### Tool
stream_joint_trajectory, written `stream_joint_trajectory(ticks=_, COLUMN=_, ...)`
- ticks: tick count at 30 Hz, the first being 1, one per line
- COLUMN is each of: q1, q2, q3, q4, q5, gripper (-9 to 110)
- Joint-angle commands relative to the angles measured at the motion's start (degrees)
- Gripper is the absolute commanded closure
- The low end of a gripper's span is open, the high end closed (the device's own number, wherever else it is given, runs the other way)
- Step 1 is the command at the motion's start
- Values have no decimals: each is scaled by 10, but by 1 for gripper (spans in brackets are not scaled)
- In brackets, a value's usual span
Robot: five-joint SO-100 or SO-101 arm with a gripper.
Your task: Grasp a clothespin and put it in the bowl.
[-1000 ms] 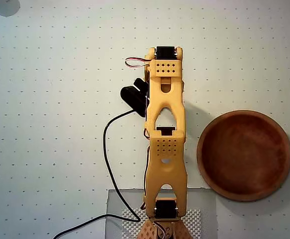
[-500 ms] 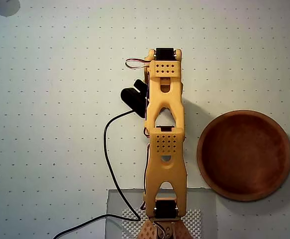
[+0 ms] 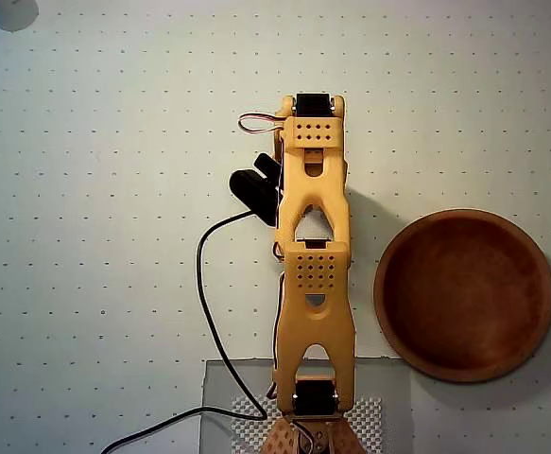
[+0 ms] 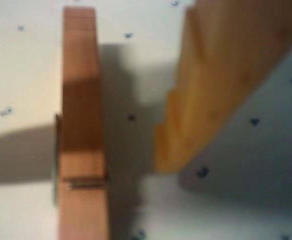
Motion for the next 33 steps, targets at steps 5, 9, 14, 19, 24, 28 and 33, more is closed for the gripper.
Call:
stream_joint_trajectory(ticks=5, q1=-1, q2=1, q3=-27, q4=0, q5=-10, gripper=73)
stream_joint_trajectory(ticks=9, q1=-2, q2=-14, q3=-33, q4=0, q5=-10, gripper=73)
stream_joint_trajectory(ticks=14, q1=-3, q2=-15, q3=-34, q4=1, q5=-10, gripper=74)
stream_joint_trajectory(ticks=19, q1=-3, q2=-15, q3=-34, q4=1, q5=-10, gripper=86)
stream_joint_trajectory(ticks=24, q1=-3, q2=-15, q3=-34, q4=1, q5=-10, gripper=99)
stream_joint_trajectory(ticks=28, q1=-3, q2=-13, q3=-34, q4=2, q5=-10, gripper=106)
stream_joint_trajectory(ticks=33, q1=-4, q2=41, q3=-26, q4=7, q5=-10, gripper=104)
